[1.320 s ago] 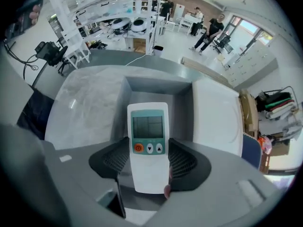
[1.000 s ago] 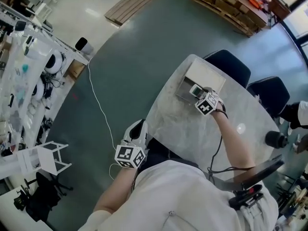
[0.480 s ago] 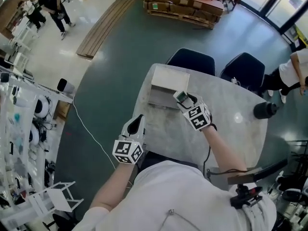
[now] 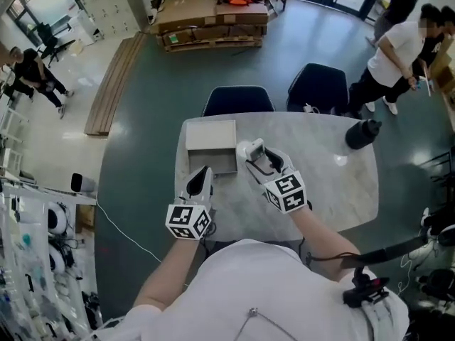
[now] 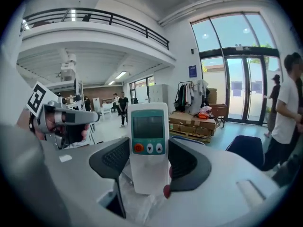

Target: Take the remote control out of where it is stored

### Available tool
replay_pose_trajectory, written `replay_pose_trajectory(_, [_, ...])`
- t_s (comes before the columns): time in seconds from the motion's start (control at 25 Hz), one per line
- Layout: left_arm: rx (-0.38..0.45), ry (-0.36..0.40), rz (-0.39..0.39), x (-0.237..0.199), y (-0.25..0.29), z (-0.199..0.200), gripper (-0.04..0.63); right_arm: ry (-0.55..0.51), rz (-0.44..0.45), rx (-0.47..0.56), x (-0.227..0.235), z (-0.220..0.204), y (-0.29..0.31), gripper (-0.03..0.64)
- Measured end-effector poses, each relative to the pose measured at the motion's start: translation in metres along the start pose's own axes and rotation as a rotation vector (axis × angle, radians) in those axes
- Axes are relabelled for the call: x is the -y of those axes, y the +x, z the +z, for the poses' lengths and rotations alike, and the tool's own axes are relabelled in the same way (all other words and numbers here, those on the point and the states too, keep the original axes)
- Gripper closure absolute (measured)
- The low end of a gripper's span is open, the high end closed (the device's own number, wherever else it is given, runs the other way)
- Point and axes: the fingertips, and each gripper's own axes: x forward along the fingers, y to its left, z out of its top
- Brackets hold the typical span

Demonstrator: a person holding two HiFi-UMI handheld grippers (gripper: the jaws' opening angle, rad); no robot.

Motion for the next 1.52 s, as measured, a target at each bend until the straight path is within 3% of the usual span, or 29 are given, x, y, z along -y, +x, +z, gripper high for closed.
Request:
replay_pose_trajectory(0.36, [0.002, 0.009, -0.041, 0.022, 0.025, 0.012, 0.595, 0.100, -0.086, 0.118, 0.027, 0.021, -0.029, 0.331])
replay_pose_trajectory(0.6, [0.008, 0.006, -0.007, 0.020, 0.035, 0.015, 0.595, 0.132, -0.104, 0.129, 0.044, 0.021, -0.032, 0.331])
replay_pose_trajectory(1.52, [0.011, -0.012, 0.051, 0.004, 0.011, 0.007, 0.595, 0.108, -0.100, 0.125, 0.026, 0.022, -0.028, 0.334])
